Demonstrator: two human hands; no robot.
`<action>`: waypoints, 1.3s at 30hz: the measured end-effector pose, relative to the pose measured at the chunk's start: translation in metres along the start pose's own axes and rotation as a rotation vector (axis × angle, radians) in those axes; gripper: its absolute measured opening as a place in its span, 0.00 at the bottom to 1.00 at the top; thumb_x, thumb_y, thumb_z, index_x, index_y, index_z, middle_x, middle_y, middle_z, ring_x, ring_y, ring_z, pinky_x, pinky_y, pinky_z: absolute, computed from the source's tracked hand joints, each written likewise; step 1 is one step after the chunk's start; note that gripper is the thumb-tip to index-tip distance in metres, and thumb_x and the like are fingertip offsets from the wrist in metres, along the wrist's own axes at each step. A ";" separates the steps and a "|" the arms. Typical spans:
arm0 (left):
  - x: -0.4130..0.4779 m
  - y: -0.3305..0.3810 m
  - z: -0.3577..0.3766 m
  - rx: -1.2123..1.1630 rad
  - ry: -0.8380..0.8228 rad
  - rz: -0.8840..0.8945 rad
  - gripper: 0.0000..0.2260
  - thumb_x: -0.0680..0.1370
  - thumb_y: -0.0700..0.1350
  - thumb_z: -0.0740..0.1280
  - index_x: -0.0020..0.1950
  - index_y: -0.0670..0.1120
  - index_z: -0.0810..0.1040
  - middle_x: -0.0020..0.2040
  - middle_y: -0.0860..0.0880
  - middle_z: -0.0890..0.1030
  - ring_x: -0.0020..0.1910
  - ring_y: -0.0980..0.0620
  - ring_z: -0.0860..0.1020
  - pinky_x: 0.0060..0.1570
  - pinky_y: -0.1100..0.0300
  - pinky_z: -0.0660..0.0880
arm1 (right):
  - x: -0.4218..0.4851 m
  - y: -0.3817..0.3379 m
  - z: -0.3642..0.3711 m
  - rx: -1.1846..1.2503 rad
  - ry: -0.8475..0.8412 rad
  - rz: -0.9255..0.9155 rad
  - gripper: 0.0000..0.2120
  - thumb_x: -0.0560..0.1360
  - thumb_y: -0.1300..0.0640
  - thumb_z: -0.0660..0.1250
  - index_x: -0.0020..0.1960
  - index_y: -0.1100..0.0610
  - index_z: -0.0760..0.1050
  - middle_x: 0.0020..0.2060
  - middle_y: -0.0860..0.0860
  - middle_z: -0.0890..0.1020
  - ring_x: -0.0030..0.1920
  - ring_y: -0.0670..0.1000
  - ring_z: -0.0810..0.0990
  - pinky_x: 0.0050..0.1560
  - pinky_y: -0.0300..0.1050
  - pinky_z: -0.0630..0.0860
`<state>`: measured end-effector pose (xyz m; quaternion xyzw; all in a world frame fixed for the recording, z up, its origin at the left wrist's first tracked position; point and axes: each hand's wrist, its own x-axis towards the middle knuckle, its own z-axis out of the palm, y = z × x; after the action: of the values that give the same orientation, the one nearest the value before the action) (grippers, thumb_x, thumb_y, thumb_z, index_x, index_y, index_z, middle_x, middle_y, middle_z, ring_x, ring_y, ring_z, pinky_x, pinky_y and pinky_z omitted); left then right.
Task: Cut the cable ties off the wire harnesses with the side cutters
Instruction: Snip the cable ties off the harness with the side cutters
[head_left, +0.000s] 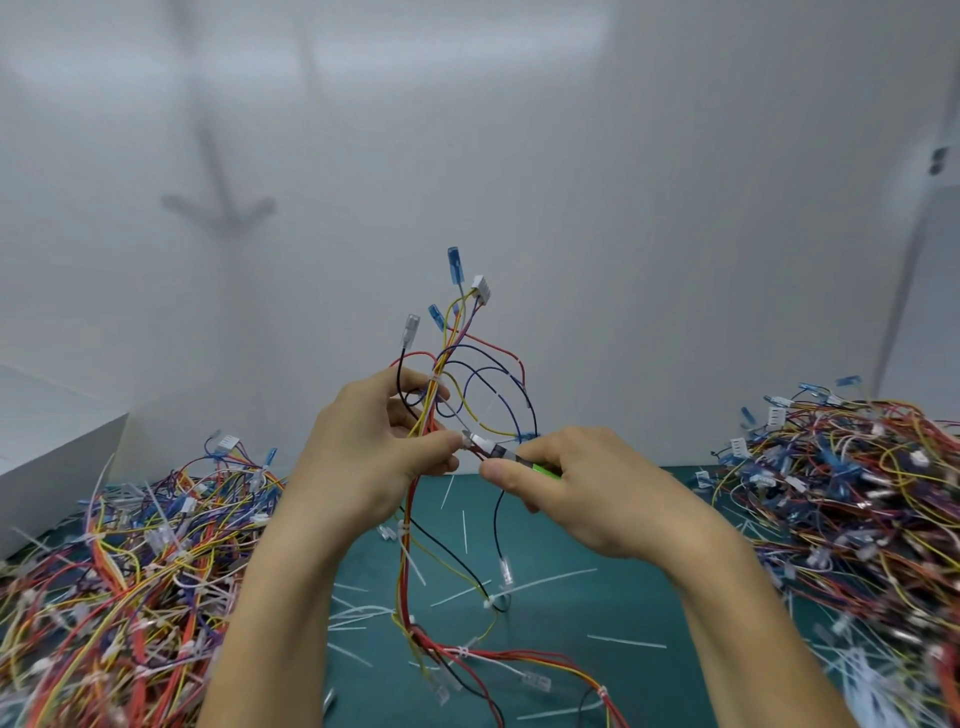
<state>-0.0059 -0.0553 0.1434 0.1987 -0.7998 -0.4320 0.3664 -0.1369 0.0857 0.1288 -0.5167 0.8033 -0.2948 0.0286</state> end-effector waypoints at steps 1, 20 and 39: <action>0.000 0.000 0.000 -0.001 0.013 0.006 0.14 0.70 0.37 0.76 0.51 0.49 0.79 0.38 0.44 0.85 0.34 0.50 0.85 0.46 0.51 0.83 | 0.000 0.000 0.000 0.011 0.009 0.004 0.25 0.75 0.31 0.59 0.33 0.50 0.75 0.24 0.47 0.71 0.26 0.46 0.65 0.31 0.45 0.63; 0.002 0.002 -0.008 -0.494 0.144 -0.176 0.13 0.73 0.40 0.74 0.56 0.45 0.78 0.41 0.47 0.87 0.40 0.50 0.86 0.32 0.63 0.80 | 0.002 -0.027 0.009 0.771 0.003 -0.022 0.08 0.78 0.57 0.65 0.46 0.59 0.82 0.29 0.49 0.79 0.31 0.48 0.76 0.35 0.42 0.77; 0.005 -0.005 0.006 -0.069 0.212 -0.080 0.28 0.73 0.47 0.75 0.70 0.48 0.66 0.43 0.53 0.85 0.45 0.54 0.84 0.50 0.56 0.79 | 0.008 -0.030 0.020 0.751 0.301 -0.015 0.07 0.75 0.54 0.72 0.41 0.57 0.80 0.26 0.47 0.78 0.29 0.47 0.75 0.34 0.47 0.76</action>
<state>-0.0138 -0.0578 0.1396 0.2622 -0.7325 -0.4502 0.4382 -0.1088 0.0613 0.1295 -0.4274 0.6312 -0.6402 0.0952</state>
